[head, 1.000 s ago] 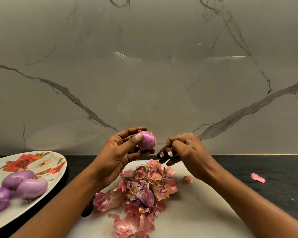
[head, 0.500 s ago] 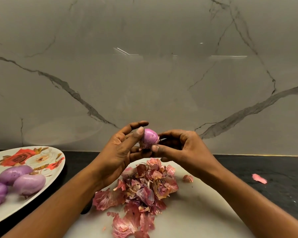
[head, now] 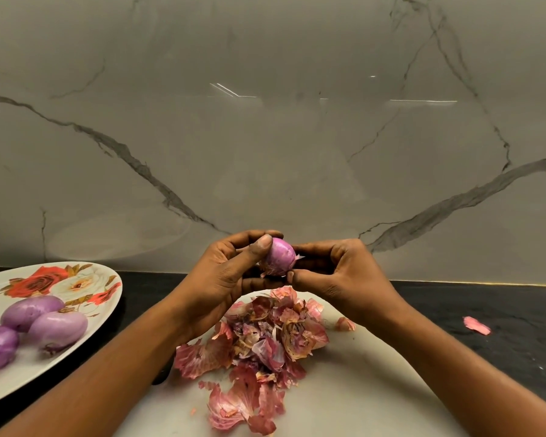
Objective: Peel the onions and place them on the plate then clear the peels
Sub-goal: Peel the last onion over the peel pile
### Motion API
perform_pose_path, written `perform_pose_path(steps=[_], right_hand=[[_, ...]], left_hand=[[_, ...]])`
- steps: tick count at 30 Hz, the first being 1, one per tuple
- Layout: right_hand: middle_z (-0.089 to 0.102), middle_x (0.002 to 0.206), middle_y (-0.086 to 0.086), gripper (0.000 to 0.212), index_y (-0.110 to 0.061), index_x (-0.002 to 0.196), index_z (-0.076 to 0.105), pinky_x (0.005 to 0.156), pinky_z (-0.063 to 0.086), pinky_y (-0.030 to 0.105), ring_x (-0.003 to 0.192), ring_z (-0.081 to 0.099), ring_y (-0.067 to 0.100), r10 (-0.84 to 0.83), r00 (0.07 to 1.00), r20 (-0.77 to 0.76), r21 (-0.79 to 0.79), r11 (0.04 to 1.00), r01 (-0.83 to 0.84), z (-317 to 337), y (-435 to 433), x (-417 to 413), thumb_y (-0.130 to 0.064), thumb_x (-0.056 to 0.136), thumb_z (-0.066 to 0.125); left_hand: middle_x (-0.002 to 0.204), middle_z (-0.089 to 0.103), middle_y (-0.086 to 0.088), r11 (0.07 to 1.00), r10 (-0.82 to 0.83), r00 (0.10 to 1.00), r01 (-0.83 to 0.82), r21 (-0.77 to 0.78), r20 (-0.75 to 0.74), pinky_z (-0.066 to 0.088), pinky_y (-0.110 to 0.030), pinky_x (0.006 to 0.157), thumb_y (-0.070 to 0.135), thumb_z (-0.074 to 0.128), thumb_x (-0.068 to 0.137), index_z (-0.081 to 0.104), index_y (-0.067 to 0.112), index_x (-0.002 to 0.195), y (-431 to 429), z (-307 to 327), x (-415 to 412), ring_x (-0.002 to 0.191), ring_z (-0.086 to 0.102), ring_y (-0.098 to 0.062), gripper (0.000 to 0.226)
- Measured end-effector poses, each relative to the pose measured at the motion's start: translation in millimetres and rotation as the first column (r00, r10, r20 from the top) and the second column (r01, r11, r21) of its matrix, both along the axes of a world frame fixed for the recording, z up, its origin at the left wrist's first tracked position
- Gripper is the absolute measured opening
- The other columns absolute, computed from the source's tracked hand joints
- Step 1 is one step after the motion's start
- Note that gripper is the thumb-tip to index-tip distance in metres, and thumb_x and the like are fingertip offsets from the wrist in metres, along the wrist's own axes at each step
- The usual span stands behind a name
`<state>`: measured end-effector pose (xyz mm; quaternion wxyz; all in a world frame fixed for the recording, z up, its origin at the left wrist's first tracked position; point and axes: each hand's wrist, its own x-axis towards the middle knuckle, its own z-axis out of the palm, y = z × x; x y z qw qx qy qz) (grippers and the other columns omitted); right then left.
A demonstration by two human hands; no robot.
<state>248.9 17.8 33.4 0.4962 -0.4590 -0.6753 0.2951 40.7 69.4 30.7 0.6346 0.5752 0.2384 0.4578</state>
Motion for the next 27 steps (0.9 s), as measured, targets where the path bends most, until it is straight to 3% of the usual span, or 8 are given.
perform_pose_path(steps=[6, 10, 13, 15, 20, 27], right_hand=[[0.083, 0.094, -0.004, 0.036, -0.021, 0.120, 0.077, 0.078, 0.065, 0.027, 0.087, 0.080, 0.018, -0.048, 0.998, 0.031, 0.025, 0.999, 0.047, 0.6, 1.8, 0.9, 0.000, 0.092, 0.075], [0.083, 0.099, -0.005, 0.038, -0.028, 0.119, 0.075, 0.081, 0.063, 0.025, 0.093, 0.080, 0.016, 0.019, 1.000, -0.009, 0.008, 1.000, -0.019, 2.5, -0.4, 0.1, -0.003, 0.090, 0.079], [0.082, 0.109, -0.001, 0.053, -0.019, 0.132, 0.071, 0.090, 0.064, 0.033, 0.100, 0.079, 0.014, 0.065, 0.998, -0.008, -0.004, 0.998, -0.066, 1.1, -0.7, -1.3, -0.016, 0.082, 0.088], [0.082, 0.108, 0.000, 0.061, -0.018, 0.133, 0.068, 0.090, 0.065, 0.039, 0.099, 0.079, 0.014, -0.006, 1.000, 0.018, 0.010, 1.000, 0.006, 0.3, 0.6, -1.7, -0.024, 0.077, 0.092], [0.081, 0.094, 0.000, 0.027, -0.016, 0.106, 0.074, 0.083, 0.066, 0.036, 0.087, 0.079, 0.012, -0.113, 0.991, 0.064, 0.109, 0.988, 0.106, 0.3, 3.2, 1.5, -0.021, 0.083, 0.088], [0.080, 0.092, -0.004, 0.012, -0.017, 0.103, 0.080, 0.085, 0.066, 0.034, 0.089, 0.078, 0.010, -0.132, 0.978, 0.158, 0.164, 0.981, 0.106, -1.6, 3.4, 1.2, -0.021, 0.091, 0.081]], left_hand=[[0.124, 0.074, -0.018, 1.000, 0.020, 1.000, -0.020, -0.017, 0.013, 0.066, -0.036, 0.082, 0.028, 0.065, 0.092, 0.074, 0.010, 0.124, 1.2, -0.4, 1.3, 0.111, 0.074, -0.039, 0.037], [0.125, 0.073, -0.020, 1.000, 0.029, 0.999, -0.028, -0.013, 0.024, 0.066, -0.035, 0.082, 0.028, 0.066, 0.092, 0.071, 0.008, 0.126, 2.1, -0.5, 0.4, 0.111, 0.074, -0.039, 0.040], [0.125, 0.073, -0.020, 0.999, 0.040, 0.999, -0.040, -0.006, 0.014, 0.066, -0.033, 0.081, 0.030, 0.066, 0.092, 0.070, 0.009, 0.127, 2.8, -1.1, 0.4, 0.110, 0.075, -0.037, 0.041], [0.125, 0.073, -0.020, 0.999, 0.050, 0.999, -0.050, 0.003, 0.008, 0.066, -0.036, 0.084, 0.031, 0.066, 0.092, 0.069, 0.010, 0.127, 4.3, -2.4, 0.7, 0.110, 0.075, -0.039, 0.041], [0.127, 0.071, -0.023, 0.999, 0.050, 0.998, -0.050, -0.006, 0.028, 0.065, -0.043, 0.088, 0.030, 0.067, 0.092, 0.067, 0.008, 0.128, 7.0, -3.7, -0.2, 0.108, 0.074, -0.044, 0.043], [0.128, 0.071, -0.022, 0.999, 0.037, 0.999, -0.037, -0.008, 0.026, 0.065, -0.043, 0.088, 0.029, 0.068, 0.091, 0.065, 0.008, 0.130, 8.0, -4.1, 0.0, 0.109, 0.073, -0.045, 0.045]])
